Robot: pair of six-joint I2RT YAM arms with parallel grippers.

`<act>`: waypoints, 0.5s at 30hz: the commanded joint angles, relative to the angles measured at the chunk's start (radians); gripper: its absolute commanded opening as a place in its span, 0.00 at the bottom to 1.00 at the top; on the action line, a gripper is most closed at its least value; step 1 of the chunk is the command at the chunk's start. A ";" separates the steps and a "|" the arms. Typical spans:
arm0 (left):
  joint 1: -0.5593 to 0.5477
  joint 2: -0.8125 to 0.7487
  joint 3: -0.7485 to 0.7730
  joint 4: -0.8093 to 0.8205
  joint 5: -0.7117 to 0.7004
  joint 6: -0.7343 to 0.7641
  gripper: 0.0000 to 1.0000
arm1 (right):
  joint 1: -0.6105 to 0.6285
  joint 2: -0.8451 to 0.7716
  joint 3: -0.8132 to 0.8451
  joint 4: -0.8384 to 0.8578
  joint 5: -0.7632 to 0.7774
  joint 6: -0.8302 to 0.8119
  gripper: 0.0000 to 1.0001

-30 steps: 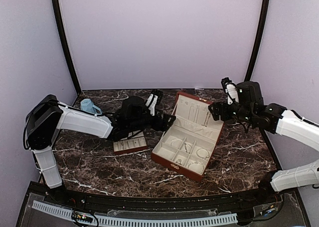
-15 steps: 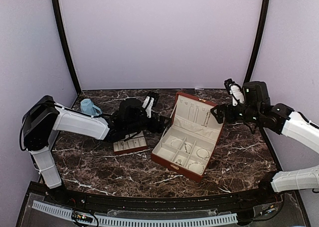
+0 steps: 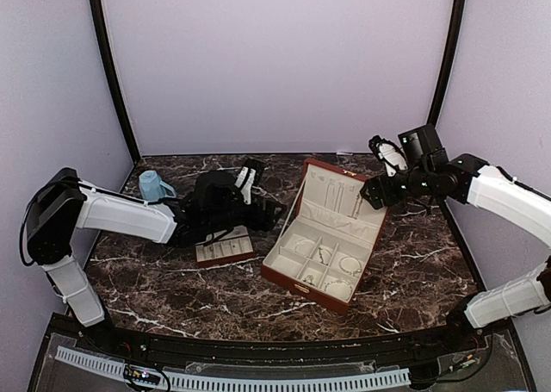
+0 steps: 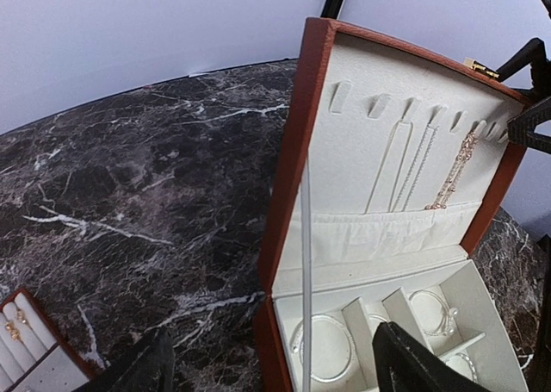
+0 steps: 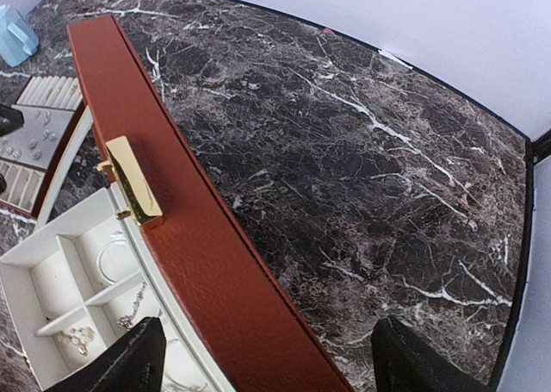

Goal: Organize the mixed jewelry
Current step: Move the jewelry box to the center of the board.

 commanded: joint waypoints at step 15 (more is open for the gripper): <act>0.132 -0.380 -0.262 -0.167 -0.090 -0.082 0.84 | -0.003 0.121 0.122 -0.038 -0.081 -0.139 0.57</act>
